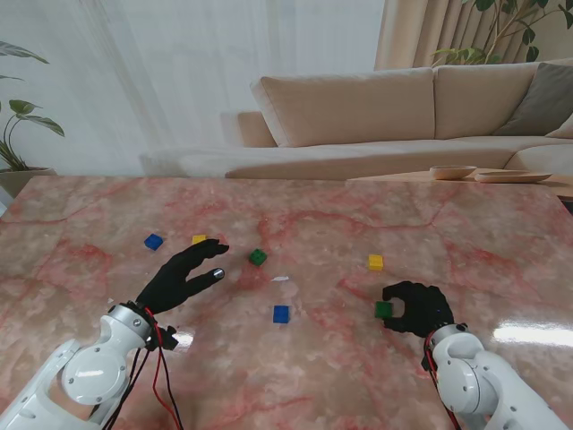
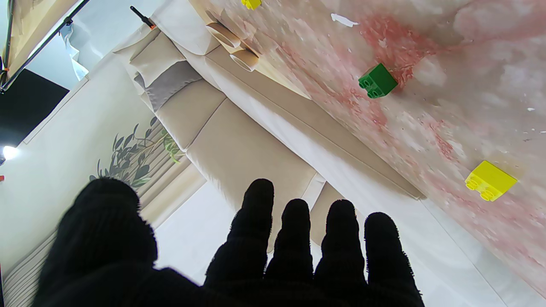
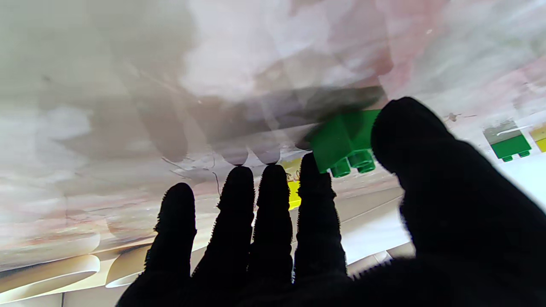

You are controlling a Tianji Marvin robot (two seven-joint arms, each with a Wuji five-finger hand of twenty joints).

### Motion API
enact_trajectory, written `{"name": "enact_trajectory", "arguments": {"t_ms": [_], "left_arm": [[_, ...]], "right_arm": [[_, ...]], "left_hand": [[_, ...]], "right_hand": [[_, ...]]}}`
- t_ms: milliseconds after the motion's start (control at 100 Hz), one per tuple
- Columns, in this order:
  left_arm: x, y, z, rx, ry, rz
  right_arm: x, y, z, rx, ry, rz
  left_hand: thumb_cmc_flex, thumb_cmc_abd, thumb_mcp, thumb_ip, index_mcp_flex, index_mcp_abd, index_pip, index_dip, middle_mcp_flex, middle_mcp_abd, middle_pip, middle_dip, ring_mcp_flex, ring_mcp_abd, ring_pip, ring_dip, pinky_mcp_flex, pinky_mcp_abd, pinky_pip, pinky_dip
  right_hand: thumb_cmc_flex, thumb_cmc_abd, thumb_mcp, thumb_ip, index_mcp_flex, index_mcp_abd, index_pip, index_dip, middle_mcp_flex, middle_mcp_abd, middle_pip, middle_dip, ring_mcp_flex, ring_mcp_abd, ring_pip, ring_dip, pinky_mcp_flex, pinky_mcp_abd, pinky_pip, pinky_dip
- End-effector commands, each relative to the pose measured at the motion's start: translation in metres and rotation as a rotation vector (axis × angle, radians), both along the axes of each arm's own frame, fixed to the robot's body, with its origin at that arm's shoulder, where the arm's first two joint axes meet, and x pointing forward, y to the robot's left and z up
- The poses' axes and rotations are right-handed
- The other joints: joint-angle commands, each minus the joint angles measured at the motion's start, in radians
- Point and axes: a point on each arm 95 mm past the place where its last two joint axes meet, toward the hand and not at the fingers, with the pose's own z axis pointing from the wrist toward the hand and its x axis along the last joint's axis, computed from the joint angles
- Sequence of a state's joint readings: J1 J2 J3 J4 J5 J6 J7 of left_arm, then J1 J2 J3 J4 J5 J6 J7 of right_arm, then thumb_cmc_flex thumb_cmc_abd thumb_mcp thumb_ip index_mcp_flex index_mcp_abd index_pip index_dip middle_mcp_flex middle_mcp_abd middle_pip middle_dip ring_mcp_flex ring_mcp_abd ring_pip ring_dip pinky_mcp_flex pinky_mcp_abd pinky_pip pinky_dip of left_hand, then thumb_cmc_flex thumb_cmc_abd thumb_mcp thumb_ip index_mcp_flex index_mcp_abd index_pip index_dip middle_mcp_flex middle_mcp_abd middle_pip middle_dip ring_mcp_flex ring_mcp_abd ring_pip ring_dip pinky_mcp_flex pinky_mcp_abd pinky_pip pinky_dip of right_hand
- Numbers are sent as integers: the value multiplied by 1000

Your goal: Build a two-level staggered structure with toy bricks

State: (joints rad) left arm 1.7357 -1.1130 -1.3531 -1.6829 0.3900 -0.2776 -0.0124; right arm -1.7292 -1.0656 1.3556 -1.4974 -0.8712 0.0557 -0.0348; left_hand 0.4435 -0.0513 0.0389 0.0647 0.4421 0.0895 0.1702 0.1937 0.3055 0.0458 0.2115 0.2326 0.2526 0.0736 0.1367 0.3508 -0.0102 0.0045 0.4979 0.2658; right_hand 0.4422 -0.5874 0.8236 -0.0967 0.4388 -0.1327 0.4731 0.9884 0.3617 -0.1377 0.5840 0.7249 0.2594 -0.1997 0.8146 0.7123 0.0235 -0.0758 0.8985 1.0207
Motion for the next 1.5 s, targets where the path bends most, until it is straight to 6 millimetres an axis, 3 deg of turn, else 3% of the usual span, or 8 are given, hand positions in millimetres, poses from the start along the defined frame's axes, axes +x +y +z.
{"name": "enact_trajectory", "arguments": {"t_ms": [0,160,220,310,830,850,960,1490], "left_arm": [[-3,0,-3,3,7,0],[-3,1,-2,5,4,5],[-4,2,-2,6,2,6],[-4,2,-2,5,1,7],[-6,4,0,3,-7,11],[-6,4,0,3,-7,11],[-7,4,0,4,-8,10],[-8,4,3,7,-11,4]], "right_arm": [[-7,-1,-13,-5,45,-2],[-7,0,-14,-12,34,0],[-7,0,-14,-14,25,0],[-7,0,-14,-12,26,-3],[-8,11,-4,12,-41,6],[-8,12,-4,15,-45,7],[-8,18,-2,32,-63,17],[3,77,3,122,-118,128]], "left_hand": [[14,37,7,-3,15,7,-5,-9,9,-28,-14,-8,-36,-54,-23,-13,-10,-41,-28,-16],[15,38,7,-4,14,7,-5,-9,8,-28,-15,-8,-37,-53,-23,-13,-10,-41,-29,-16],[16,39,7,-4,14,8,-6,-9,8,-28,-14,-8,-36,-53,-23,-13,-10,-41,-30,-16],[18,40,6,-5,15,8,-6,-9,8,-26,-15,-8,-36,-54,-23,-13,-9,-41,-30,-16],[20,45,2,-8,14,10,-8,-8,9,-25,-15,-8,-37,-52,-23,-13,-9,-40,-33,-18],[21,45,3,-7,16,9,-7,-8,5,-3,-17,-8,-36,-53,-23,-13,-9,-40,-33,-18],[22,44,2,-8,15,9,-8,-8,9,-26,-16,-8,-36,-54,-23,-13,-9,-40,-33,-18],[24,46,1,-10,14,9,-9,-8,8,-23,-17,-8,-37,-54,-24,-14,-10,-40,-35,-18]], "right_hand": [[38,-16,-12,-44,20,-38,30,32,13,-19,24,14,44,26,-26,-19,4,-20,35,-14],[41,-16,30,-42,97,-100,123,84,51,-30,33,16,58,23,-21,-19,13,-20,45,-17],[65,-19,21,-132,130,-142,191,73,84,-37,32,17,72,21,-18,-20,20,-20,53,-18],[62,-33,76,-162,148,-172,256,22,129,-46,26,14,102,15,-18,-21,42,-21,61,-22],[65,-59,144,-176,168,-189,321,-26,189,-57,46,39,124,16,-6,-15,50,-19,77,-27],[65,-60,146,-176,168,-188,323,-27,189,-57,45,39,124,17,-6,-15,50,-19,78,-27],[65,-64,155,-179,173,-191,332,-31,193,-55,43,40,127,16,-6,-14,50,-19,78,-28],[52,-58,162,-184,173,-184,336,-49,202,-49,33,39,131,19,-7,-14,53,-13,79,-29]]}}
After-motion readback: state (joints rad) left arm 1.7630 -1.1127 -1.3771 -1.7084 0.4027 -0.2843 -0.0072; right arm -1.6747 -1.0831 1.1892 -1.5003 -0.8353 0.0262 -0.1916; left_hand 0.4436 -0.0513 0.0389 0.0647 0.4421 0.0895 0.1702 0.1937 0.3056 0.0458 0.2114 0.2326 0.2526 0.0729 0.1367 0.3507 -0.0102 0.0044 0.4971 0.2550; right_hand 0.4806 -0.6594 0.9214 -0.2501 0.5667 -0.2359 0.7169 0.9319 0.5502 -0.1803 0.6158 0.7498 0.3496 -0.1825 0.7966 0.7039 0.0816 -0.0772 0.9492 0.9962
